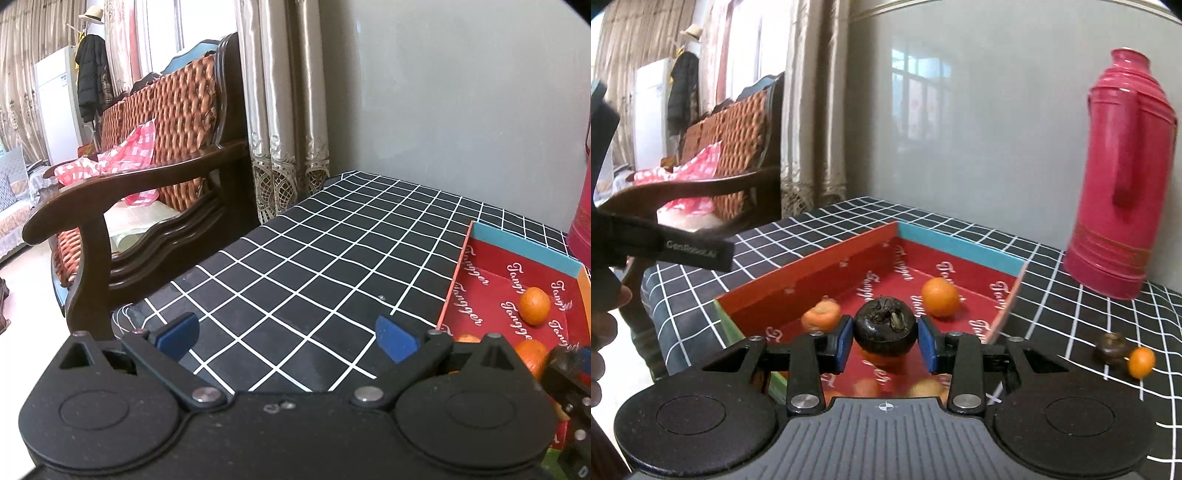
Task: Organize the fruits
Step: 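Carry the mangosteen into the red box and open the right tool, then move the left tool from the box toward the small orange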
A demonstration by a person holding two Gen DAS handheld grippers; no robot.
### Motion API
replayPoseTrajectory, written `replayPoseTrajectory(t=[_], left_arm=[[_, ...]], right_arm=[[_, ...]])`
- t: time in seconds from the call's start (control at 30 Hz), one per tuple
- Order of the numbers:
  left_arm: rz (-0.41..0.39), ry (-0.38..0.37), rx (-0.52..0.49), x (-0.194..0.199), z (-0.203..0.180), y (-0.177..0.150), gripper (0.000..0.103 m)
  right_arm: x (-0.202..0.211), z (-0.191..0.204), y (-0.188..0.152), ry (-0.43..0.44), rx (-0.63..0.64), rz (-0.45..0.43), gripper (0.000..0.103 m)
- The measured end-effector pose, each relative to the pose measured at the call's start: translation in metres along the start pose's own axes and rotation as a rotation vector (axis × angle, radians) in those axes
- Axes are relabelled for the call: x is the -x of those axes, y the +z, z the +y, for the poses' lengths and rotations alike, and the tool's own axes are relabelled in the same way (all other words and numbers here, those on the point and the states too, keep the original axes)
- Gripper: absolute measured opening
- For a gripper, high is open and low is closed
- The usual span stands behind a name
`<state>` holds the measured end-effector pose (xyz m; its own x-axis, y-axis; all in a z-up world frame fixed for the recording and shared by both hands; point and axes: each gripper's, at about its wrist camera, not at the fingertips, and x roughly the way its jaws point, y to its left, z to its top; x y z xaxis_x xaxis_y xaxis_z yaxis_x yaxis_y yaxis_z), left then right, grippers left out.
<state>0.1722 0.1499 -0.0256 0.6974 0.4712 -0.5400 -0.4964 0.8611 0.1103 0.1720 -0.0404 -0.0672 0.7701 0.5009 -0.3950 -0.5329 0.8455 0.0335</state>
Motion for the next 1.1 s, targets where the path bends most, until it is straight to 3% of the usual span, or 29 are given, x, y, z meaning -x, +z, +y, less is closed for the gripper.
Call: replayPoseTrajectory(t=[0.23, 0.3, 0.33, 0.37, 0.5, 0.63, 0.8, 1.1], left_arm=[[0.000, 0.005, 0.001, -0.001, 0.003, 0.000, 0.096], [0.002, 0.005, 0.005, -0.002, 0.004, 0.001, 0.096], [0.003, 0.003, 0.007, -0.003, 0.005, 0.001, 0.096], [0.003, 0.002, 0.007, -0.003, 0.005, 0.001, 0.096], [-0.001, -0.012, -0.006, 0.000, 0.000, 0.000, 0.096], [-0.018, -0.033, -0.025, 0.006, -0.009, -0.001, 0.096], [-0.050, -0.080, -0.059, 0.017, -0.029, -0.003, 0.096], [-0.135, -0.268, -0.154, 0.055, -0.092, -0.013, 0.097]], right_arm=[[-0.010, 0.009, 0.003, -0.014, 0.015, -0.027, 0.041], [-0.007, 0.006, 0.004, -0.029, -0.009, -0.054, 0.062], [-0.002, 0.005, 0.005, -0.050, -0.022, -0.073, 0.078], [0.002, 0.002, 0.006, -0.081, -0.036, -0.098, 0.085], [0.016, -0.012, 0.009, -0.171, -0.083, -0.157, 0.087], [0.029, -0.031, 0.009, -0.279, -0.136, -0.188, 0.101], [0.046, -0.051, 0.002, -0.440, -0.165, -0.209, 0.103], [0.086, -0.096, -0.020, -0.742, -0.245, -0.181, 0.103]])
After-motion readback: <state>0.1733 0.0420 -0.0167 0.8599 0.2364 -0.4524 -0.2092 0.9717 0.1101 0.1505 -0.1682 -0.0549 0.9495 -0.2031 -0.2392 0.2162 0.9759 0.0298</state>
